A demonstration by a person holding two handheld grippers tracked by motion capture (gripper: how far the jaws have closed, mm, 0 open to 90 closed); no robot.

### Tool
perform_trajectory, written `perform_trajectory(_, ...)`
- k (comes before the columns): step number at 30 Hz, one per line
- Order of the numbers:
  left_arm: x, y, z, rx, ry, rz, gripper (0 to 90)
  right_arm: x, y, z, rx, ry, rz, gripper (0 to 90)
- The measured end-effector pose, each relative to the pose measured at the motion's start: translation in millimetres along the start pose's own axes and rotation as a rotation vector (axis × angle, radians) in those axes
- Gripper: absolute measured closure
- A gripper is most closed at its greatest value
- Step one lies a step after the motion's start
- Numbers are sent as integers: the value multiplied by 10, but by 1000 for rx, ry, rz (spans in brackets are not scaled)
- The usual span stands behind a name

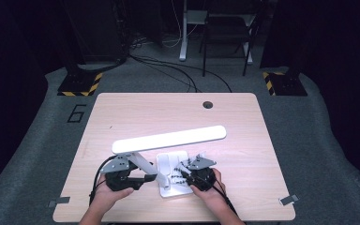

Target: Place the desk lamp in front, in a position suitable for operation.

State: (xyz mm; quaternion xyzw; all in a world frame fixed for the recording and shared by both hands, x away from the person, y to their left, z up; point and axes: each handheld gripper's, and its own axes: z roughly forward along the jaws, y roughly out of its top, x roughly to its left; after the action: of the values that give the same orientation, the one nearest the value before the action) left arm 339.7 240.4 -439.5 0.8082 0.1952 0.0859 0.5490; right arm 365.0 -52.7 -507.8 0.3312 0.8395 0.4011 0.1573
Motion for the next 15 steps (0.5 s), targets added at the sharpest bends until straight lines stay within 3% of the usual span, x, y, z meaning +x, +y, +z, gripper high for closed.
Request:
perform_trajectory(4,-2,0,1,1,3,1,528,-55,41,56,0,-14,-4,715)
perform_trajectory(13,-5,2,7,3,2,5,527,-199,137,188,-3,-28,54,714)
perform_trajectory(15,-5,2,9,2,1,5,527,-233,165,217,2,-32,44,714)
